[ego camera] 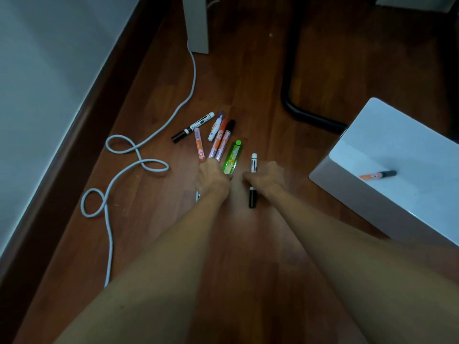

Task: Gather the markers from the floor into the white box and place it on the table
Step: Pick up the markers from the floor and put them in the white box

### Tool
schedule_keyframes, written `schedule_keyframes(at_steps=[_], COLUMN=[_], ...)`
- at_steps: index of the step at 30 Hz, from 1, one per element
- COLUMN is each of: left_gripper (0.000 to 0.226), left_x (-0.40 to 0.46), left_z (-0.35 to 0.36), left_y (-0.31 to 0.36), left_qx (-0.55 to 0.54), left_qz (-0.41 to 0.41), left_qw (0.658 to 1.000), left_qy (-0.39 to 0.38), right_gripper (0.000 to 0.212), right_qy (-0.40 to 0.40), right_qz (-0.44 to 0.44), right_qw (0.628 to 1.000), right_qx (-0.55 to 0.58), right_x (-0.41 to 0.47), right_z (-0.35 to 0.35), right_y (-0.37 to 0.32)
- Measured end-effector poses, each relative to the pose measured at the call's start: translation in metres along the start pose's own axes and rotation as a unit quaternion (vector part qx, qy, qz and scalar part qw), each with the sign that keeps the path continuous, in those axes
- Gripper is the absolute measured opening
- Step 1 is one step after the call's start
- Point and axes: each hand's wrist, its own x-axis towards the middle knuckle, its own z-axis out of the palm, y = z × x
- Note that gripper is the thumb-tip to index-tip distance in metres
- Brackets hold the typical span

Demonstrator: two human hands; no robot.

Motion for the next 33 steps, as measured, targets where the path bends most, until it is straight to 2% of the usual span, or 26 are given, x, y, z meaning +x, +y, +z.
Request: schedule_keyframes(at_steps=[3,9,12,15,19,22,25,28,31,33], left_gripper=[0.044,0.048,0.051,0.06,0.059,0.065,0.049,0.037,0.046,0.045], left_x=[0.002,-0.003,-0.005,-0.008,-0.007,-0.007,-0.01,-0.019,-0.027,-0.035], left_z=[-0.002,0.001,0.0,-0.001,-0.007,-0.014,-0.027,-0.047,-0.073,-0.09], left_y=[0.003,0.011,0.017,0.022,0.028,0.036,0.047,0.058,0.075,0.091], left_qx=[0.005,0.045,0.032,0.009,-0.031,-0.081,-0.15,-0.188,-0.211,-0.223], left_qz=[-0.01,0.013,0.01,0.003,0.001,-0.013,-0.015,0.007,0.012,0.023], left_qw=[1.0,0.999,0.998,0.998,0.996,0.99,0.979,0.973,0.967,0.967], left_qy=[0.001,-0.029,-0.044,-0.06,-0.086,-0.114,-0.134,-0.136,-0.14,-0.124], right_gripper=[0.046,0.032,0.028,0.034,0.033,0.03,0.045,0.042,0.038,0.035], right_qy=[0.019,0.028,0.004,-0.026,-0.067,-0.039,-0.011,0.005,0.021,0.033], right_qz=[-0.002,-0.033,-0.023,-0.014,-0.021,-0.024,-0.028,-0.055,-0.075,-0.085], right_qw=[1.0,0.998,0.998,0.997,0.997,0.998,0.998,0.997,0.995,0.993], right_qx=[0.019,0.055,0.062,0.078,0.044,0.039,0.052,0.052,0.066,0.081], right_x=[0.003,0.001,0.006,0.015,0.022,0.024,0.027,0.023,0.011,0.001], right_z=[-0.004,-0.013,-0.02,-0.023,-0.031,-0.044,-0.058,-0.077,-0.105,-0.128], right_y=[0.016,0.046,0.044,0.044,0.034,0.025,0.017,-0.002,-0.031,-0.047])
